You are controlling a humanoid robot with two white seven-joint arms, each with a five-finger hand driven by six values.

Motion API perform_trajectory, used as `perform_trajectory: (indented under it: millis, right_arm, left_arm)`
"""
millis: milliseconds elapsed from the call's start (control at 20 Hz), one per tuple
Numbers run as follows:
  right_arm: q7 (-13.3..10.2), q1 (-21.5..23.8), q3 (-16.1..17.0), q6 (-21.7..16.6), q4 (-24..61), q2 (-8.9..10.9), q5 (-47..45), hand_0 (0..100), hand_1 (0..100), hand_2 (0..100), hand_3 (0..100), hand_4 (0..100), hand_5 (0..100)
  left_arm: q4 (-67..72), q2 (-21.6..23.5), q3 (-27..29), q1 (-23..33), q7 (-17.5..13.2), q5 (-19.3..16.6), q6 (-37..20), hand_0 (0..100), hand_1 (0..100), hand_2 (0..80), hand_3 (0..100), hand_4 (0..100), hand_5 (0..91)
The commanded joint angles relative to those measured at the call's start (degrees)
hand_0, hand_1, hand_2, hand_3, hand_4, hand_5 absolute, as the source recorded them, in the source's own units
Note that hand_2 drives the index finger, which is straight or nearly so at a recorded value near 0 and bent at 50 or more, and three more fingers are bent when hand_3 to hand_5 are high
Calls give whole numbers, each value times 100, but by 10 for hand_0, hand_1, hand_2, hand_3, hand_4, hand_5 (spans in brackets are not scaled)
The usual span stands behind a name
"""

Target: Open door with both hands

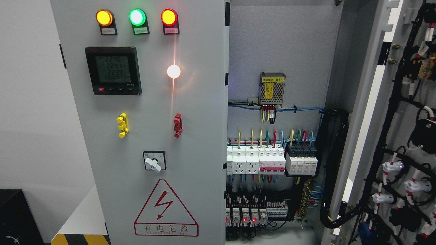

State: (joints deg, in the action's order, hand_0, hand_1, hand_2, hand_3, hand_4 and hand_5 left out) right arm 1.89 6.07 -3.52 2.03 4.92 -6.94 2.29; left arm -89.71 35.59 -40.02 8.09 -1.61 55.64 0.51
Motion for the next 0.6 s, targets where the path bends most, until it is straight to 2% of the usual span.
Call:
perform_trajectory:
  millis: [0,400,551]
  right_arm:
    - [5,-1,0,-1,0,0,0,0,0,0,0,0,0]
    - [5,-1,0,-1,0,0,0,0,0,0,0,0,0]
    - [5,-1,0,-1,0,0,0,0,0,0,0,0,0]
  left_arm:
    - [2447,-807,609,184,-6,-44,-174,0,0,0,0,0,0]
    - [4863,-1729,601,53,-23,-53,-209,0,0,0,0,0,0]
    - [5724,-2072,609,-79,-172,-123,-209,0,0,0,0,0,0]
